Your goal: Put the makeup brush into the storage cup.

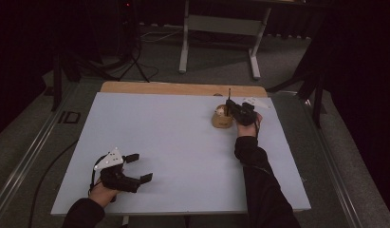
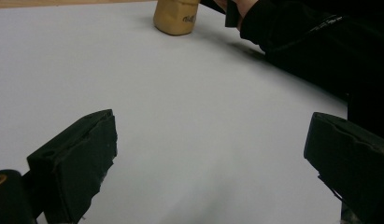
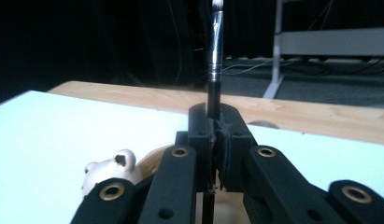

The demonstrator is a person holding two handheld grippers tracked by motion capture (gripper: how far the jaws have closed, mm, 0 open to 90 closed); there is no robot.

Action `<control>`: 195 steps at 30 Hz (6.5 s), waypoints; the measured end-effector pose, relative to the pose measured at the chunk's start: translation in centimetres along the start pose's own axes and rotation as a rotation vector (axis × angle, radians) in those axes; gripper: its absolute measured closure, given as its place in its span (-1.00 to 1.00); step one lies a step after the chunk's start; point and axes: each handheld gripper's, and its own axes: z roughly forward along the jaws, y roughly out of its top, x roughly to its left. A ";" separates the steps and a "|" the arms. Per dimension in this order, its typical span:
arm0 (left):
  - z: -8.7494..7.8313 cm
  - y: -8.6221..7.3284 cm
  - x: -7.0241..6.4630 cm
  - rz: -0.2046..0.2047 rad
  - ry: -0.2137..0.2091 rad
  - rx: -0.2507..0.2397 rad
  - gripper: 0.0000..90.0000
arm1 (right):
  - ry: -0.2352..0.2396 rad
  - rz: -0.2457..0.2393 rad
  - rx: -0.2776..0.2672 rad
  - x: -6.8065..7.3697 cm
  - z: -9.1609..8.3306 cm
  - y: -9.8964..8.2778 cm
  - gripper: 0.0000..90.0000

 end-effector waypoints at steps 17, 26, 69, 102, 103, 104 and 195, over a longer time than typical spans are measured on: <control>0.1 0.1 0.0 0.007 -0.006 0.003 -0.93 | 0.010 0.020 0.039 0.0 -1.5 2.9 -0.58; 0.2 0.3 -0.1 0.010 -0.011 -0.001 -0.93 | 0.075 0.032 0.122 0.5 -2.9 5.0 -0.77; 0.3 0.8 -0.5 0.056 -0.054 -0.001 -0.94 | 0.285 -0.057 0.191 5.0 -10.3 3.7 -0.71; -0.5 1.1 -0.8 0.067 -0.068 -0.016 -0.93 | 0.495 -0.176 0.206 9.0 -16.6 -0.3 -0.70; -0.5 1.1 -0.7 0.068 -0.068 -0.015 -0.93 | 0.497 -0.185 0.209 9.0 -16.7 -0.4 -0.70; -0.6 1.1 -0.7 0.069 -0.065 -0.017 -0.93 | 0.498 -0.196 0.221 9.0 -16.8 -0.5 -0.71; -5.8 -2.1 1.8 0.017 0.164 0.012 -0.92 | 0.374 -0.243 0.325 4.0 -20.0 -6.3 -0.70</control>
